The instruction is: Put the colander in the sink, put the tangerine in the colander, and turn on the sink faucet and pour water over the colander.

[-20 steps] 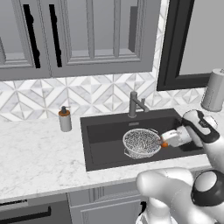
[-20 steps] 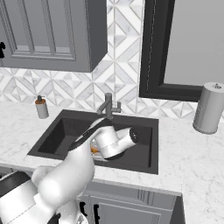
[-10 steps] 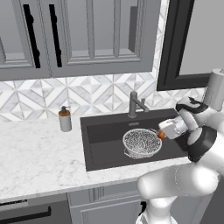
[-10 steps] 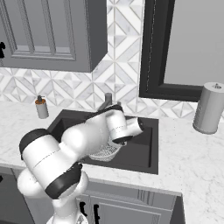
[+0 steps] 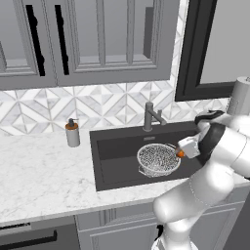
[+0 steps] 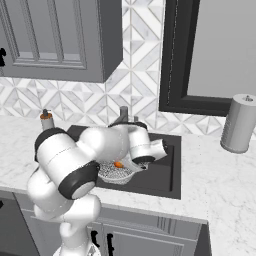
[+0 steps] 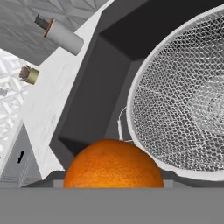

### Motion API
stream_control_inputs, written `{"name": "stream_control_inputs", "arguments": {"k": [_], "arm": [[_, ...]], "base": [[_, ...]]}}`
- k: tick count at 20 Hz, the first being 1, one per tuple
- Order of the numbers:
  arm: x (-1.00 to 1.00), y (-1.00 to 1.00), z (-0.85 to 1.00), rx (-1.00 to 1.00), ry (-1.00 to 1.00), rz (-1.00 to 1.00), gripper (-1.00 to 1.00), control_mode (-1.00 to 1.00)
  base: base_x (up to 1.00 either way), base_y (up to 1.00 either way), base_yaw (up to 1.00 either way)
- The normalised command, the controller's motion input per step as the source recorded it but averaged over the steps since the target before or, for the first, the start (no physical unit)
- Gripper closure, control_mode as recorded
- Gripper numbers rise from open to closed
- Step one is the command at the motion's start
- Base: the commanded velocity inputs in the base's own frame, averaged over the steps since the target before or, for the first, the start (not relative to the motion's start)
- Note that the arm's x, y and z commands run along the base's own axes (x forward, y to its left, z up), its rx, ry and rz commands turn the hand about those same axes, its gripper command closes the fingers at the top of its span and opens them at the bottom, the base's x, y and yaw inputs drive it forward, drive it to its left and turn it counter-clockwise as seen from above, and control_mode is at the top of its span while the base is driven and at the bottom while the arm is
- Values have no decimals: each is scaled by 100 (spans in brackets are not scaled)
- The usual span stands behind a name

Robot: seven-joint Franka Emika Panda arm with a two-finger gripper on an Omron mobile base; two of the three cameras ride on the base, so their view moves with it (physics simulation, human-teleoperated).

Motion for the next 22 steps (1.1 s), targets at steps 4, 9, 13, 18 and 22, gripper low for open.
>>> {"name": "stream_control_inputs", "arguments": {"k": [4, 9, 13, 18, 22], "arm": [[24, 5, -3, -5, 0, 0, 100, -100], [8, 8, -17, -14, -3, 0, 100, -100], [2, 17, -21, -12, -7, 0, 100, -100], [1, 9, -19, -8, -12, 0, 100, -100], [0, 2, -15, -1, -3, 0, 100, -100]], "base": [[0, 0, 0], [0, 0, 0], [0, 0, 0], [0, 0, 0], [0, 0, 0]]}}
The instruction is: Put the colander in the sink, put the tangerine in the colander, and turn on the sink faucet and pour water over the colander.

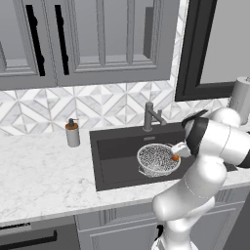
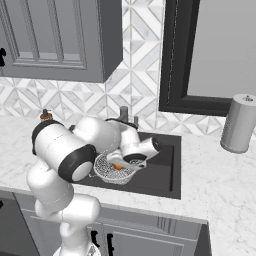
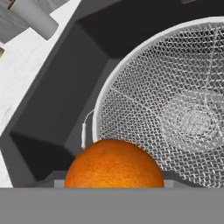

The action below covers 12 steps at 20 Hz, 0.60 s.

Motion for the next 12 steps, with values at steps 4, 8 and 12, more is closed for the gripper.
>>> {"name": "stream_control_inputs", "arguments": {"k": [4, 8, 12], "arm": [[12, -2, -13, 0, 0, 0, 100, -100], [23, -3, -13, 0, 0, 0, 100, -100], [18, -6, -12, -3, 0, -1, 100, -100]], "base": [[0, 0, 0], [0, 0, 0], [0, 0, 0]]}}
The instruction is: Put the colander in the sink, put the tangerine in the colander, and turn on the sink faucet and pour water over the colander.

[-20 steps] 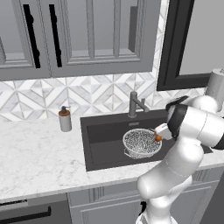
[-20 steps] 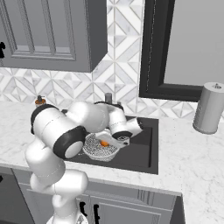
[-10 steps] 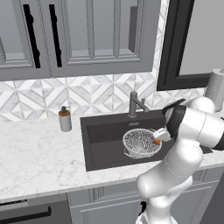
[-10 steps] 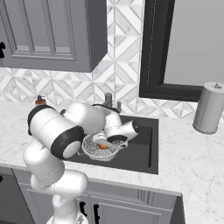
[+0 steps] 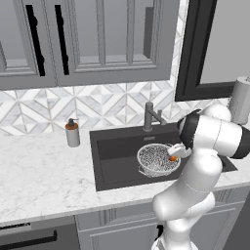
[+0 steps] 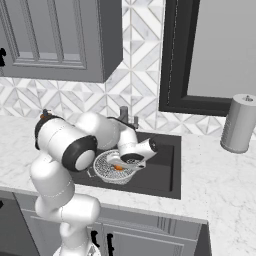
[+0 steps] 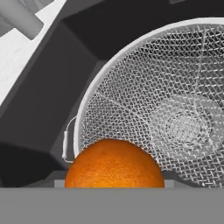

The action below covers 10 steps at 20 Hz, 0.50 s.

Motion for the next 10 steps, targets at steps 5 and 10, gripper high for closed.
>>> {"name": "stream_control_inputs", "arguments": {"k": [5, 10], "arm": [[9, -6, -18, -7, 0, -2, 100, -100], [9, -1, -17, -12, 0, -4, 100, -100]], "base": [[0, 0, 0], [0, 0, 0]]}}
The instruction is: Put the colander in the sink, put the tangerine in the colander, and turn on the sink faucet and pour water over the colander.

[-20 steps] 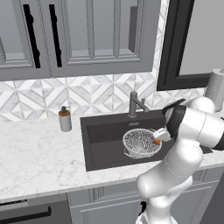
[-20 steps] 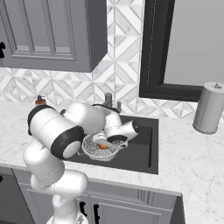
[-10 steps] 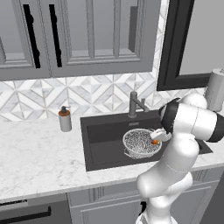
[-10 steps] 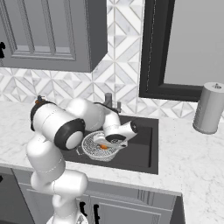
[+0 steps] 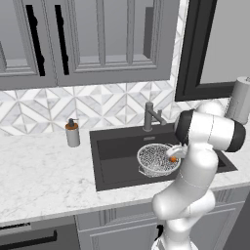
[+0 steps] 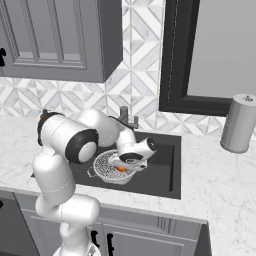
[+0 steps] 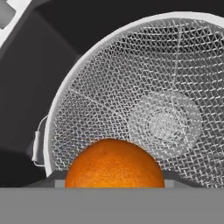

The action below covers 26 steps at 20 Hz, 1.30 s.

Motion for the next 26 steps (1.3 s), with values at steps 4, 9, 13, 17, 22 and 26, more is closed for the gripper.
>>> {"name": "stream_control_inputs", "arguments": {"k": [4, 9, 13, 17, 22, 26], "arm": [[7, 0, -17, -10, 0, -5, 100, -100], [15, 0, -22, -5, 0, -6, 100, -100], [27, 0, -21, -1, 0, -7, 100, -100], [25, 0, -24, 0, 0, -7, 100, -100], [13, 0, -12, 0, 0, -3, 100, -100], [1, 13, -2, 0, 0, -3, -100, -100]], "base": [[0, 0, 0], [0, 0, 0], [0, 0, 0], [0, 0, 0], [0, 0, 0], [0, 0, 0]]}}
